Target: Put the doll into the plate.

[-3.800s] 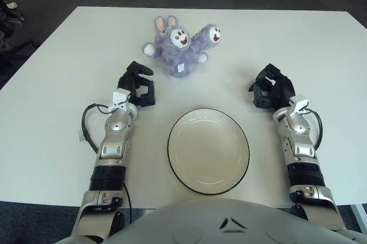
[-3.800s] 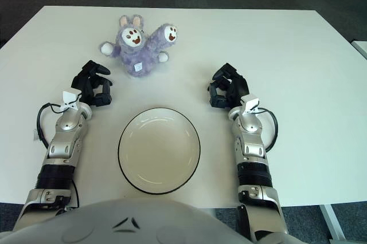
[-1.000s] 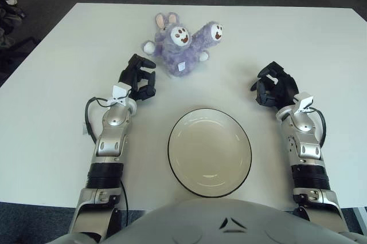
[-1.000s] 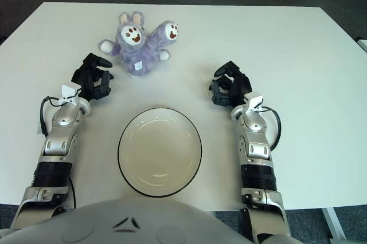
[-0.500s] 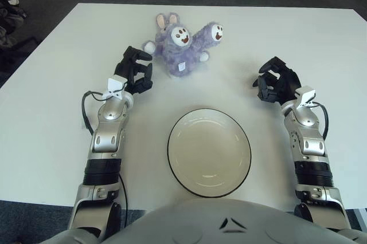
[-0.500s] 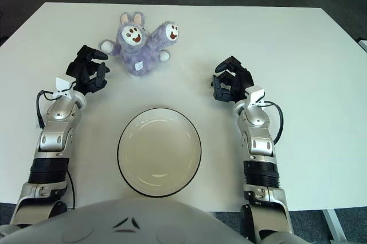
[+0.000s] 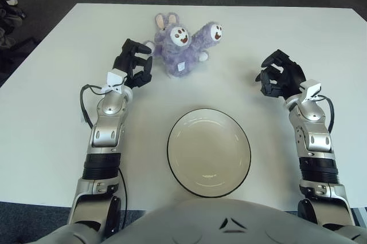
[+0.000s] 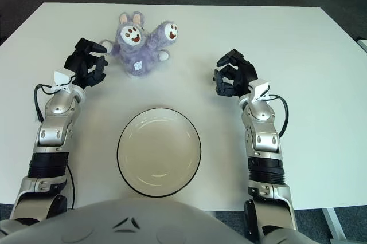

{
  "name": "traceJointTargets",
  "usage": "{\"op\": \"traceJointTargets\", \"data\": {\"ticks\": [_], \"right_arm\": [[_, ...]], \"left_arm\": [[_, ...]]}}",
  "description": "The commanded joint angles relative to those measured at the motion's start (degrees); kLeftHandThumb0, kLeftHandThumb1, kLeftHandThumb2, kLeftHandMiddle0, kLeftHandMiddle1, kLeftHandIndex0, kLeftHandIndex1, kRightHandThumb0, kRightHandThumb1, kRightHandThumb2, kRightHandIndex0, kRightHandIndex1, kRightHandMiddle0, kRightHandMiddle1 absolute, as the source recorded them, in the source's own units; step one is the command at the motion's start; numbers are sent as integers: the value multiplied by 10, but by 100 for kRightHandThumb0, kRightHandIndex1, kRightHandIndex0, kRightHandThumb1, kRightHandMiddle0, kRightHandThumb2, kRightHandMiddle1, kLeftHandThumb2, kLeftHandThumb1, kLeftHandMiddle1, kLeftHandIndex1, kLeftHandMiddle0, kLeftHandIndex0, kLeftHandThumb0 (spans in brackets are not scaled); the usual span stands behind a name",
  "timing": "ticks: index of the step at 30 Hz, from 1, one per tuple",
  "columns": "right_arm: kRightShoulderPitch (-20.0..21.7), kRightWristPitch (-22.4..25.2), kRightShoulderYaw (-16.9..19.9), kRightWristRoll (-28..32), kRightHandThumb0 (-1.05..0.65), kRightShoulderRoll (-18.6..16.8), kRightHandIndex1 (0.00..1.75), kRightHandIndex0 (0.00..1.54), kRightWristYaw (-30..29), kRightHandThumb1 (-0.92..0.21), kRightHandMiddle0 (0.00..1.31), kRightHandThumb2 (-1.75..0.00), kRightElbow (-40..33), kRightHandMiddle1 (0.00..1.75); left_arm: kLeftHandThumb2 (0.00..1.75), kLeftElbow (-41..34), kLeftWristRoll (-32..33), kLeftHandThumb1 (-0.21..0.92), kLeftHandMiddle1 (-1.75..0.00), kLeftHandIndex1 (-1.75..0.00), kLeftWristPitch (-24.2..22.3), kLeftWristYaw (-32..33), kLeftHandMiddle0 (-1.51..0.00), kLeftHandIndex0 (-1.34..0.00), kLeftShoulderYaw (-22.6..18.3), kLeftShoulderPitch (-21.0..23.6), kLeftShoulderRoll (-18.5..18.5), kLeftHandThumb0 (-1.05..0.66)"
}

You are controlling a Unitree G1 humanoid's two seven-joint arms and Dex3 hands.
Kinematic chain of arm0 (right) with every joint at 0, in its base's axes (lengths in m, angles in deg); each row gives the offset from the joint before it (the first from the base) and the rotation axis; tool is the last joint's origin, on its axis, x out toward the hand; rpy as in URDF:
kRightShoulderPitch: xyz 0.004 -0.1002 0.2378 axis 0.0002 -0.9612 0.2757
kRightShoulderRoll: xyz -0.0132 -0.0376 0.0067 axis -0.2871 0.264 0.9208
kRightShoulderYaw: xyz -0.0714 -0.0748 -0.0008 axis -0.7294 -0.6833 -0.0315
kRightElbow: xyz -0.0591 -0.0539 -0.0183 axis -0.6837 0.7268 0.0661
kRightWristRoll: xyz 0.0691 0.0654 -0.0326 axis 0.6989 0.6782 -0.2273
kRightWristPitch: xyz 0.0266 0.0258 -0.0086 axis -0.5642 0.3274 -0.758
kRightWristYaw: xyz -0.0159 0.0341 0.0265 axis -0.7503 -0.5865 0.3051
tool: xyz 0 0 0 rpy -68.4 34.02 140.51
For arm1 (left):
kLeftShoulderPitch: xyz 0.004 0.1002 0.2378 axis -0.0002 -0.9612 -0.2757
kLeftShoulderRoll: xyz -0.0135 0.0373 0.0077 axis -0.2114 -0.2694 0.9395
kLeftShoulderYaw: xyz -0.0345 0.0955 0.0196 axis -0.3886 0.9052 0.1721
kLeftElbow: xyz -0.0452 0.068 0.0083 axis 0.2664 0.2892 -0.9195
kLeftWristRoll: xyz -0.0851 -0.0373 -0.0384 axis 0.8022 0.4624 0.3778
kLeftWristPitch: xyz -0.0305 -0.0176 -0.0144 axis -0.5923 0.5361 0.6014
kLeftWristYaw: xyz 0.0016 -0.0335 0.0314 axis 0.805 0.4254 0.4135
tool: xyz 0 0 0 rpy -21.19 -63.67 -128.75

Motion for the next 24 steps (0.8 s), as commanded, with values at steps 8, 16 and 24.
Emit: {"op": "traceJointTargets", "data": {"ticks": [8, 16, 24], "right_arm": [[13, 15, 5, 0, -1, 19, 155, 57, 9, -41, 40, -115, -20, 175], [23, 17, -4, -17, -1, 28, 156, 52, 9, -44, 40, -111, -31, 175], [26, -5, -17, -47, 0, 38, 168, 45, 7, -53, 28, -106, -47, 175]], "left_arm": [[73, -2, -11, 78, -171, -172, -2, 8, -21, -20, -5, 12, -7, -1], [73, -5, -13, 78, -171, -171, -4, 14, -22, -20, -5, 17, -6, -1], [72, 2, -15, 78, -171, -171, -5, 13, -22, -20, -4, 25, -9, -1]]}}
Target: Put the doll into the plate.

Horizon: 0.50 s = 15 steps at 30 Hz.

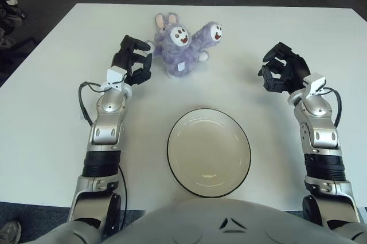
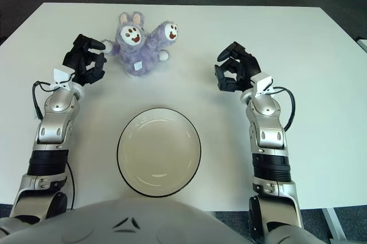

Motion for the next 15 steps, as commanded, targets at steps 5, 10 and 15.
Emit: {"op": "traceJointTargets", "data": {"ticks": [5, 10, 15], "right_arm": [[6, -7, -9, -30, 0, 12, 163, 38, -2, -64, 23, -89, -33, 175], [8, 18, -16, -45, 0, 14, 156, 33, -1, -77, 20, -69, -62, 175], [14, 46, -12, -20, -31, 5, 141, 10, 11, -70, 30, -81, -81, 174]], "left_arm": [[72, 4, -7, 79, -171, -171, -6, 4, -22, -20, -2, 16, -8, -1], [72, 6, -14, 79, -170, -171, -7, 3, -22, -20, 1, 20, -10, -1], [61, 6, -18, 85, -169, -169, -8, 1, -20, -18, 3, 23, -11, 0]]}}
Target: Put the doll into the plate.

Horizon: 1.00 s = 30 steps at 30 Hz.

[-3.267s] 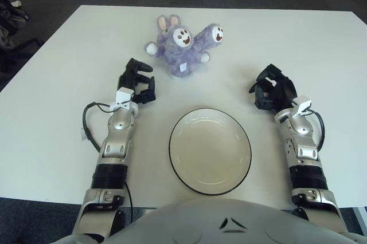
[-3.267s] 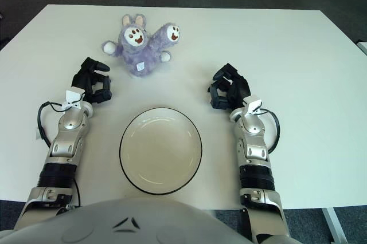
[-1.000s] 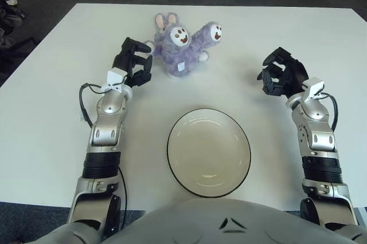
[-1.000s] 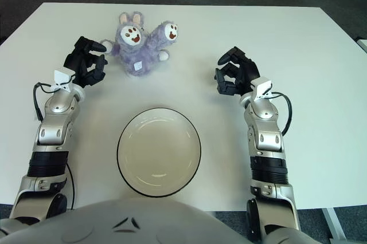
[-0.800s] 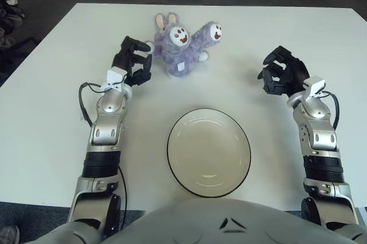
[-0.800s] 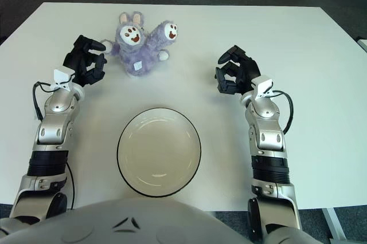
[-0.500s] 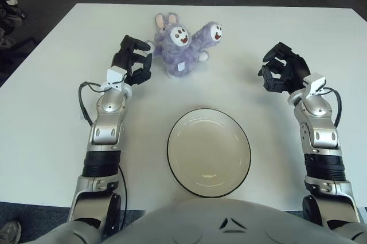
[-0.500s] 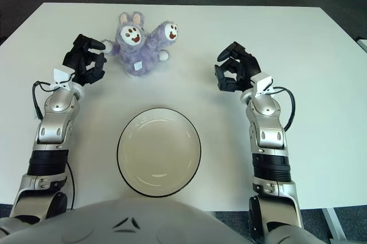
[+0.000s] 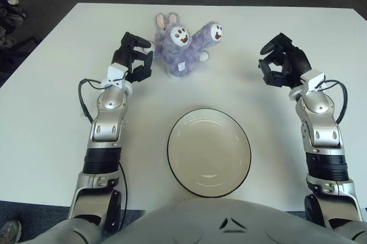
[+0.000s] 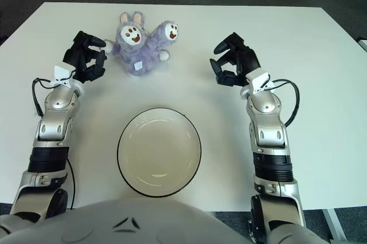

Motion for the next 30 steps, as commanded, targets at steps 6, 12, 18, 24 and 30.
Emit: {"op": "traceJointTargets", "data": {"ticks": [6, 12, 18, 24, 30], "right_arm": [[10, 28, 8, 38, -18, -23, 114, 2, -4, -21, 5, -124, -29, 152], [10, 24, 10, 43, -10, -42, 95, 0, -18, -8, 0, -134, -33, 123], [11, 13, 2, 30, -19, -45, 84, 2, -26, -5, 0, -128, -28, 99], [11, 3, -10, -15, -44, -36, 69, 2, -47, -16, 0, -111, -12, 81], [12, -13, -18, -57, -64, -27, 60, 1, -61, -28, 0, -96, -2, 74]], "left_arm": [[52, -2, -5, 91, -168, -169, -10, -8, -17, -16, 4, 17, -11, 0], [41, -3, -13, 92, -162, -133, -6, -11, -30, -2, 10, 18, -17, 28], [93, -8, -18, 49, -127, -110, 3, -12, -28, 0, 16, 14, -19, -39], [100, -3, -26, 41, -116, -112, 33, -3, -39, 0, 19, 10, -17, -48], [101, -4, -26, 38, -126, -107, 37, -5, -55, 0, 20, 7, -13, -50]]}}
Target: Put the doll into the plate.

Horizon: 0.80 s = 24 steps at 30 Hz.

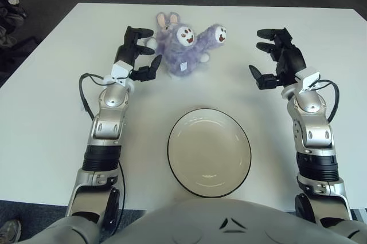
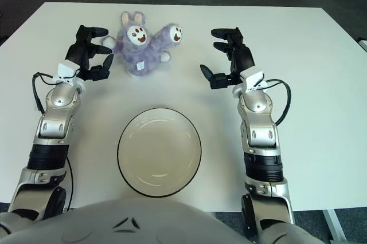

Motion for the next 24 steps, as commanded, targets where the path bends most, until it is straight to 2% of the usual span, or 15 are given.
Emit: {"op": "traceJointTargets", "data": {"ticks": [1, 6, 7, 9, 14, 16, 19, 21, 24], "right_arm": [[10, -18, -4, -24, -68, 14, 58, 1, -9, -31, 0, -92, 9, 74], [11, -16, -5, -24, -78, 23, 52, 0, 5, -38, 0, -84, 8, 69], [11, -14, -5, -20, -80, 24, 48, 0, 10, -40, 0, -81, 7, 61], [11, -8, -3, -11, -82, 25, 42, 0, 19, -42, 0, -78, 5, 52], [4, 23, 1, 18, -81, 22, 31, 0, 42, -42, 0, -77, -21, 30], [1, 49, 1, 30, -72, 18, 25, 0, 49, -32, 0, -87, -45, 18], [1, 82, 0, 42, -61, 15, 19, 0, 54, -23, 0, -97, -68, 9], [2, 99, 0, 46, -58, 15, 18, 0, 57, -20, 0, -100, -77, 6], [2, 118, 1, 51, -41, 19, 16, 0, 61, -11, 0, -110, -87, 2]], "left_arm": [[101, -2, -3, 37, -127, -105, 5, 3, -57, 0, -1, -4, -1, -50], [100, -7, -8, 36, -135, -97, -2, 5, -63, 0, 2, -5, -1, -51], [100, -8, -10, 34, -121, -94, -4, 6, -53, 0, 2, -6, -1, -52], [100, -9, -12, 32, -106, -91, -5, 7, -43, 0, 3, -7, 0, -52], [102, -16, -14, 27, -86, -86, -12, 10, -30, 0, 4, -9, 6, -51], [104, -20, -12, 23, -79, -81, -17, 10, -25, 0, 4, -11, 10, -49], [106, -23, -9, 21, -73, -77, -23, 9, -22, 0, 3, -12, 12, -48], [106, -27, -7, 20, -72, -75, -30, 6, -21, 0, 3, -13, 14, -48], [106, -34, -3, 21, -70, -69, -41, 1, -21, 0, 3, -15, 16, -48]]}}
